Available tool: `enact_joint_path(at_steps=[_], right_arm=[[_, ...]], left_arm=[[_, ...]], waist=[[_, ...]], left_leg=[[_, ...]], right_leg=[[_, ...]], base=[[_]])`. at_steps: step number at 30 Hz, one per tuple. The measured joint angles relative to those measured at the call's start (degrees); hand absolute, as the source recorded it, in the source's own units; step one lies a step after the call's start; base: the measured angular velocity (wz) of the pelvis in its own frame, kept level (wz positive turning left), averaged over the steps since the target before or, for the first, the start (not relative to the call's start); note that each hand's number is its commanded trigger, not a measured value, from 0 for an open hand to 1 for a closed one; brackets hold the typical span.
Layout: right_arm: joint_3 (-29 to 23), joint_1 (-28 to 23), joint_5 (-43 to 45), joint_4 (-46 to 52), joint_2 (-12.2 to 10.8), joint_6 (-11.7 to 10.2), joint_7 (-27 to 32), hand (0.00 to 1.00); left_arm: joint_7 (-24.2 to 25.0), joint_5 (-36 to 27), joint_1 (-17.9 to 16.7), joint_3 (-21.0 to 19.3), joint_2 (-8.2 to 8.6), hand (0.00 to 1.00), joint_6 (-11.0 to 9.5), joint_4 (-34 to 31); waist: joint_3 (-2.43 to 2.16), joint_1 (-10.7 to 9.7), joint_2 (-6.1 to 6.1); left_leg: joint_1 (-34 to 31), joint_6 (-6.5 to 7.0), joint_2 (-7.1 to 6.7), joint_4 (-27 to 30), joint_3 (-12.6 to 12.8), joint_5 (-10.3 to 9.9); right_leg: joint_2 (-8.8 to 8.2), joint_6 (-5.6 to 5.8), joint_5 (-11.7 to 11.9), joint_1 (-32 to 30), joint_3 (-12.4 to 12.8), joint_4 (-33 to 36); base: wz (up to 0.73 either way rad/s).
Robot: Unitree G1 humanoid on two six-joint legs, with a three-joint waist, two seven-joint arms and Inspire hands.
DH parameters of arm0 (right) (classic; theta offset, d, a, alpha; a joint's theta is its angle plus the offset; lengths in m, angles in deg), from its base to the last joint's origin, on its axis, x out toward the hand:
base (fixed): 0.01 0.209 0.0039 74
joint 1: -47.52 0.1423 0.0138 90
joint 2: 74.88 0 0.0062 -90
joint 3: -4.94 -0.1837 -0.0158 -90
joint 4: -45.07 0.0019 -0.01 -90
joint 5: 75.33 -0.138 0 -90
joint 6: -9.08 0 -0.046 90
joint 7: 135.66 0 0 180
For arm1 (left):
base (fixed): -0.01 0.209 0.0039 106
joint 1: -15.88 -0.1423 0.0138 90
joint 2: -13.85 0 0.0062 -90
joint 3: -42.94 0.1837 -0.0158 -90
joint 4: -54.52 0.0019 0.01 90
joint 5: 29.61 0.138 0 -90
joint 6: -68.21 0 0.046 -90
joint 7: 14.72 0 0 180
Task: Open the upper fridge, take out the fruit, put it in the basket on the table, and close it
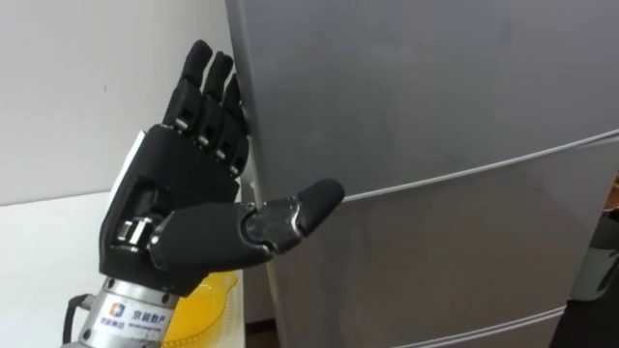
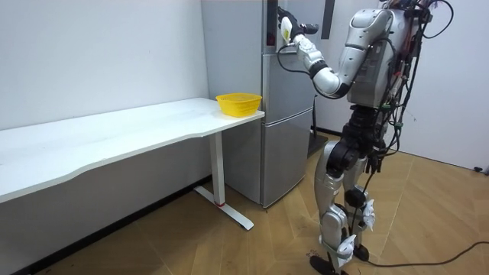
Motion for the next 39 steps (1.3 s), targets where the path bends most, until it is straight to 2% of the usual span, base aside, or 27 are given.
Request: enact_joint_path(at_steps=[11,17,24,33,39], right_arm=[[0.01,0.07,0.10,1.21,-0.10,0.47,-0.71,0.00],[0.02,0.17,0.38,1.29,-0.12,0.50,-0.74,0.00],[0.08,0.51,0.56,1.79,-0.14,0.48,-0.71,0.00],[2.27,0.52,1.79,2.15,-0.25,0.37,-0.80,0.00],[2.31,0.54,2.07,1.68,-0.25,0.24,-0.95,0.00]], left_arm=[[1.42,-3.45,0.00,0.00,0.30,0.00,-0.01,0.01],[2.62,-4.00,0.00,0.00,0.28,0.00,-0.14,0.01],[5.89,-4.44,0.03,0.19,0.30,0.00,-1.94,0.01],[6.20,-6.58,0.02,0.89,0.66,0.00,-2.20,0.03],[6.21,-6.61,0.02,2.49,0.60,0.00,-3.92,0.06]], waist=[[0.01,0.22,-0.03],[0.13,0.21,-0.49],[0.07,0.27,-0.93],[0.08,0.49,-0.92],[0.24,0.67,-1.15]], left_leg=[[-0.07,0.00,-0.02,0.47,-0.32,0.00],[-0.17,0.00,-0.02,0.61,-0.36,0.00],[-1.11,0.03,-0.10,0.79,-0.37,0.00],[-0.99,0.04,-0.08,0.66,-0.76,0.00],[-1.00,0.07,-0.12,0.69,-0.80,-0.02]], right_leg=[[-0.04,0.00,0.00,0.25,-0.28,0.10],[-0.04,0.00,0.00,0.03,-0.30,0.04],[-0.10,0.02,-0.01,-0.76,-0.25,-0.09],[-0.07,0.02,-0.01,-0.18,-0.27,-0.03],[-0.11,0.02,-0.01,-0.17,-0.15,-0.01]], base=[[0.01],[0.00],[0.00],[0.02],[0.01]])
